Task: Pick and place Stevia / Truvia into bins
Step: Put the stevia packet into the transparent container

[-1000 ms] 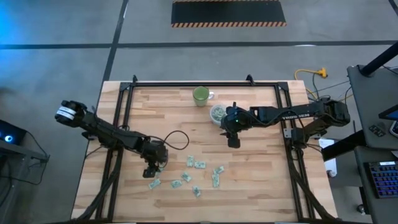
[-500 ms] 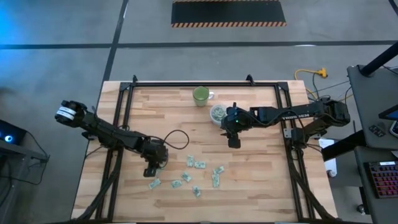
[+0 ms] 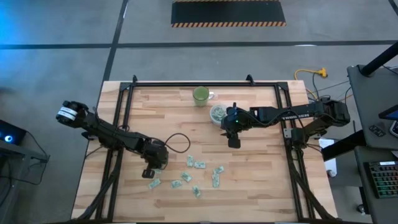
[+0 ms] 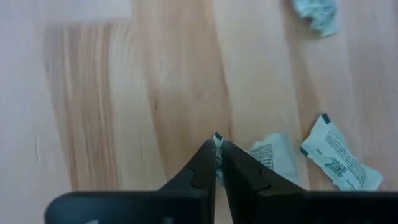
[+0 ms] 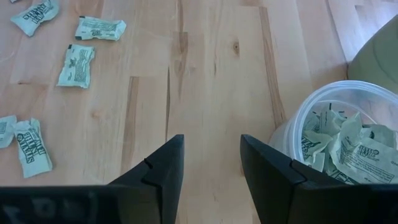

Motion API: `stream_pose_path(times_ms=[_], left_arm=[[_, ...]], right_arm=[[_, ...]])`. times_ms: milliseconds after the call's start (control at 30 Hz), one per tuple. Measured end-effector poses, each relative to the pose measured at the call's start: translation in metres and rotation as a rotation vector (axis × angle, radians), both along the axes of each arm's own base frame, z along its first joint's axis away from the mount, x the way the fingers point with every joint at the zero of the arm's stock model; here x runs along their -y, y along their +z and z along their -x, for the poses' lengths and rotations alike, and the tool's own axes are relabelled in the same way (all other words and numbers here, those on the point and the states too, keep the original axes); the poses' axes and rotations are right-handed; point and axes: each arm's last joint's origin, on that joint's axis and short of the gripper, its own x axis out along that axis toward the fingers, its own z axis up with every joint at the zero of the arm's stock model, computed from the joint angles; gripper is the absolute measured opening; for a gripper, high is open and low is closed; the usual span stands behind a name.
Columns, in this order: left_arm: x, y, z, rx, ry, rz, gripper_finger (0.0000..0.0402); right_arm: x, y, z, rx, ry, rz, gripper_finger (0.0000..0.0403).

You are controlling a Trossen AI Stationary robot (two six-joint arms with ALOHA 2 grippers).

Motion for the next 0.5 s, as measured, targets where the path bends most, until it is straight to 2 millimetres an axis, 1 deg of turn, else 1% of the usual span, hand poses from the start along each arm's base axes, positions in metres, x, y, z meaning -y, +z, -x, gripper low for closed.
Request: stream_pose_path(times_ms=[100, 233, 333, 500], left_arm=[[0.001, 0.007, -0.007, 0.063, -0.047, -0.037, 0.0002], [0.001, 0.017, -0.016, 0.146, -0.067, -0.136, 0.0001], [0.001, 0.024, -0.022, 0.221, -0.091, -0.232, 0.0001], [-0.001, 0.036, -0.035, 0.421, -0.124, -0.443, 0.0]], right_arm=[[0.0, 0.0, 0.0, 0.001, 0.0, 0.0, 0.0148], [0.0, 0.0, 0.0, 0.002, 0.0, 0.0, 0.0148], [0.0, 0.0, 0.0, 0.002, 0.0, 0.0, 0.0148], [0.0, 0.001, -0.001, 0.007, 0.009, 0.012, 0.0148]])
